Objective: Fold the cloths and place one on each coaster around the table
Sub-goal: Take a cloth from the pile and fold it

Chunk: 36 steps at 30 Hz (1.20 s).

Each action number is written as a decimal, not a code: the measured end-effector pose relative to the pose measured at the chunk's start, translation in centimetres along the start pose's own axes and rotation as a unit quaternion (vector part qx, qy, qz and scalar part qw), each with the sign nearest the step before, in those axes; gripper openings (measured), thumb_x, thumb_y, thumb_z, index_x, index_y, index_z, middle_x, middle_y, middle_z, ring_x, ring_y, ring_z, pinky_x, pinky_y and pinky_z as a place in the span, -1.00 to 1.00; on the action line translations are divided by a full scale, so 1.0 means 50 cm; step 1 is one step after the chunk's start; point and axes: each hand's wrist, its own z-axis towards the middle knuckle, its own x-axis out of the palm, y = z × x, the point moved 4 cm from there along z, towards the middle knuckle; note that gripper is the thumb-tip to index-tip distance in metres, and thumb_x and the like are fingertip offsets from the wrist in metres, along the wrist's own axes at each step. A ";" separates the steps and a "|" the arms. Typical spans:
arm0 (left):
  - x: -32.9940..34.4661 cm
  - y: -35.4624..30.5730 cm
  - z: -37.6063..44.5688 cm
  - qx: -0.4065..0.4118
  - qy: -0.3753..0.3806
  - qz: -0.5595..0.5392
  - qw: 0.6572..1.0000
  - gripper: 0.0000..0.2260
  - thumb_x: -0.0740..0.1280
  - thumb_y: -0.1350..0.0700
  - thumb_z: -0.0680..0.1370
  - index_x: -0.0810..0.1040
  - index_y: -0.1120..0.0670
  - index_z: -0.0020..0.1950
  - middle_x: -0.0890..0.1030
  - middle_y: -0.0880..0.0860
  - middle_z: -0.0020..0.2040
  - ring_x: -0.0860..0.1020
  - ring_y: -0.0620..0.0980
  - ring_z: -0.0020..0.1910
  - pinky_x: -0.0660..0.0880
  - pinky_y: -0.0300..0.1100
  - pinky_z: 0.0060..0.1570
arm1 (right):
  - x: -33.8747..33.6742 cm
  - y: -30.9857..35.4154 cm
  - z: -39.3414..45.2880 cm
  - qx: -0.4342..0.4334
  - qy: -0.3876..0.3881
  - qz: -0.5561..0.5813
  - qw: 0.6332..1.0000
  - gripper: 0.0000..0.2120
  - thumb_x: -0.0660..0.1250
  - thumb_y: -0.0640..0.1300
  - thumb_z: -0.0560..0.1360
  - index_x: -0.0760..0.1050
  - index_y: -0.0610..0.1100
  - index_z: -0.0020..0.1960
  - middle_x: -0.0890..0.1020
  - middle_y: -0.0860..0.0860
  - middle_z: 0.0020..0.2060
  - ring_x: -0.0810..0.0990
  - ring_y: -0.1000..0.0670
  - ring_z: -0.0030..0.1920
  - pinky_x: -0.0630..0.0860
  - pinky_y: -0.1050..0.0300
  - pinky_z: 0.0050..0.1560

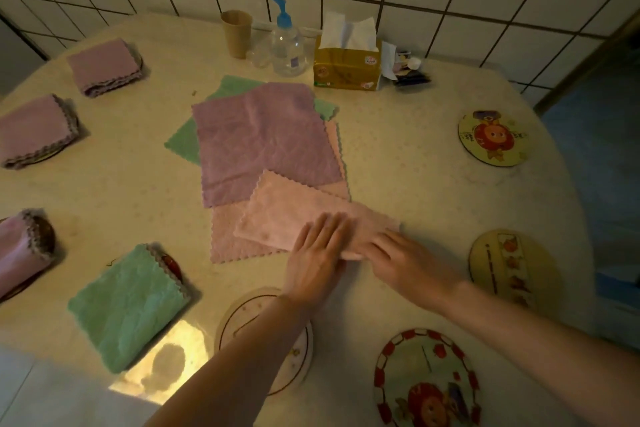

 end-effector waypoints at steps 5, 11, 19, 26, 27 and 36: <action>0.021 -0.023 -0.069 0.119 0.034 -0.008 0.992 -0.60 0.18 0.06 0.53 0.49 0.06 0.36 0.51 0.05 0.34 0.46 0.09 0.33 0.41 0.06 0.31 | -0.009 0.080 -0.058 -0.071 -0.017 0.066 0.995 -0.83 0.31 -0.18 0.50 0.43 -0.13 0.09 0.62 -0.02 -0.16 0.56 0.02 -0.17 0.59 0.13 -0.20; 0.057 0.006 -0.169 0.134 0.077 0.028 0.988 -0.57 0.15 0.07 0.60 0.29 -0.01 0.49 0.32 0.03 0.49 0.21 0.07 0.50 0.15 0.07 0.45 | 0.079 0.036 -0.037 -0.029 0.117 0.018 0.993 -0.30 0.53 -0.34 0.15 0.46 -0.12 0.27 0.57 -0.06 0.20 0.58 -0.05 0.15 0.53 0.09 0.12; 0.022 0.006 -0.178 0.059 0.092 -0.101 0.989 -0.43 -0.10 -0.25 0.60 0.18 -0.03 0.54 0.20 -0.01 0.53 0.06 -0.03 0.53 -0.14 -0.16 0.48 | 0.118 0.000 0.005 -0.122 0.201 0.015 0.972 -0.22 0.40 -0.39 0.30 0.24 -0.04 0.44 0.41 -0.01 0.39 0.39 -0.03 0.38 0.43 0.01 0.29; -0.014 0.027 -0.187 -0.088 0.002 -0.258 0.962 -0.58 0.26 -0.03 0.60 0.36 -0.05 0.46 0.41 -0.10 0.42 0.34 -0.16 0.40 0.29 -0.22 0.38 | 0.106 -0.039 0.022 -0.125 0.185 0.093 0.970 -0.36 0.35 -0.32 0.38 0.30 -0.02 0.41 0.50 0.00 0.30 0.52 -0.01 0.23 0.56 0.06 0.12; -0.022 0.027 -0.188 -0.116 -0.010 -0.287 0.951 -0.61 0.27 0.03 0.60 0.39 -0.08 0.44 0.46 -0.14 0.37 0.39 -0.22 0.35 0.33 -0.30 0.33 | 0.107 -0.044 0.028 -0.080 0.199 0.133 0.968 -0.41 0.32 -0.28 0.40 0.34 0.02 0.39 0.53 0.02 0.27 0.54 0.01 0.19 0.56 0.04 0.09; -0.027 0.107 -0.144 -0.443 -0.153 -0.542 0.697 -0.88 0.32 0.10 0.56 0.59 0.11 -0.11 0.64 0.12 -0.19 0.55 -0.02 -0.22 0.49 -0.09 -0.21 | 0.129 -0.073 0.162 0.229 0.038 0.405 0.884 -0.77 0.39 -0.15 0.47 0.44 0.00 -0.32 0.50 0.14 -0.46 0.44 0.24 -0.39 0.31 0.30 -0.36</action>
